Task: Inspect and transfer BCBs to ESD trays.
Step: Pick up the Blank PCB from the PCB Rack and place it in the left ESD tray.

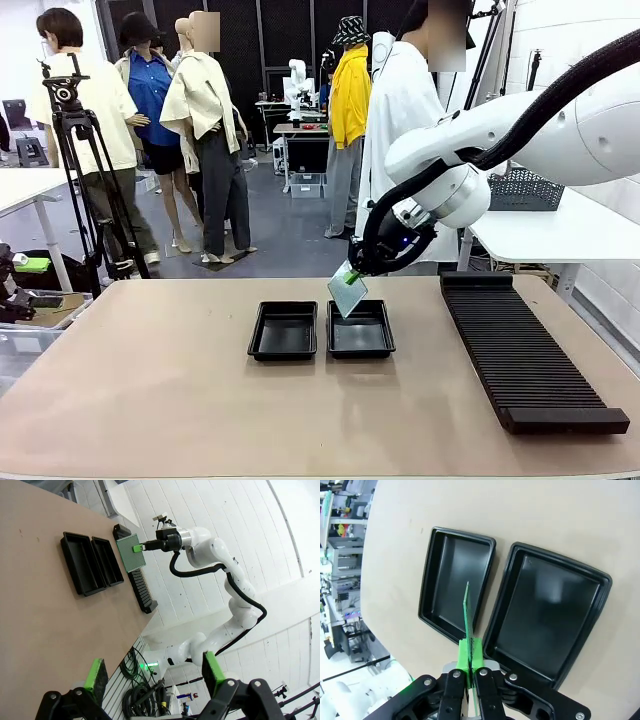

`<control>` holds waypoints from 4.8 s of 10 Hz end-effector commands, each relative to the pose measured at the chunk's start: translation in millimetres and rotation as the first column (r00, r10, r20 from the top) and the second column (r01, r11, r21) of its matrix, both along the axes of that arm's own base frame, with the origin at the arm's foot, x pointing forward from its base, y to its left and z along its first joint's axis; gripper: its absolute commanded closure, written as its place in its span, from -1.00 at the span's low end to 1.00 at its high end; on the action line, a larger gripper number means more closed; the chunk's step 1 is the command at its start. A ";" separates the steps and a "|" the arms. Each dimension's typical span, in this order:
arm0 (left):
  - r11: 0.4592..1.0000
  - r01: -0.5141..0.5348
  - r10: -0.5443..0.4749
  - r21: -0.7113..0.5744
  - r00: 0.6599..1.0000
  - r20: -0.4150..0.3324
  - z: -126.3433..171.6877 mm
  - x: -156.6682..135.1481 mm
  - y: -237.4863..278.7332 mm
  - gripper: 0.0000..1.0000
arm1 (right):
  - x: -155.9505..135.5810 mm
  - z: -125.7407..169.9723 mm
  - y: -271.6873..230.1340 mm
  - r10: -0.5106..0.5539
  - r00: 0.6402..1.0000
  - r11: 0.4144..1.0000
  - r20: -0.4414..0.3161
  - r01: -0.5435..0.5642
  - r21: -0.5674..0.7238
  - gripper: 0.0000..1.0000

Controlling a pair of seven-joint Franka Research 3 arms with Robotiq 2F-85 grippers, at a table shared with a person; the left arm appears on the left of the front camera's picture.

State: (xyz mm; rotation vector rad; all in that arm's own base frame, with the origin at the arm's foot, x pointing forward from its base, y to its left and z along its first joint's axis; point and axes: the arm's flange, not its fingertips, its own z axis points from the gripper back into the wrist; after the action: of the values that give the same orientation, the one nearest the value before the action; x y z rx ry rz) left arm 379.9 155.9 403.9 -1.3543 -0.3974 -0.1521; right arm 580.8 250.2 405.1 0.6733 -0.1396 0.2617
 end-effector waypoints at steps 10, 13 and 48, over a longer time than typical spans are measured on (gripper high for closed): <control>1.000 0.000 0.000 0.000 1.000 0.006 2.5 -0.8 0.4 -1.00 | 4.1 1.5 32.1 -0.063 0.997 0.996 -0.041 0.065 0.069 1.00; 1.000 0.000 0.000 0.000 1.000 0.006 2.5 -0.8 0.4 -1.00 | 1.0 -11.0 53.3 -0.102 0.993 0.990 -0.065 0.107 0.087 1.00; 1.000 0.000 0.000 0.000 1.000 0.006 2.5 -0.8 0.4 -1.00 | 21.1 -30.8 142.2 -0.160 0.975 0.969 -0.155 0.125 -0.214 -1.00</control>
State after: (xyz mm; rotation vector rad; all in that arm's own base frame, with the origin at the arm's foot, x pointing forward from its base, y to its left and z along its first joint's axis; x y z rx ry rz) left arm 379.9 155.9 403.9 -1.3543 -0.3973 -0.1522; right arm 595.1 382.6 367.5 0.5247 -0.0223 0.0657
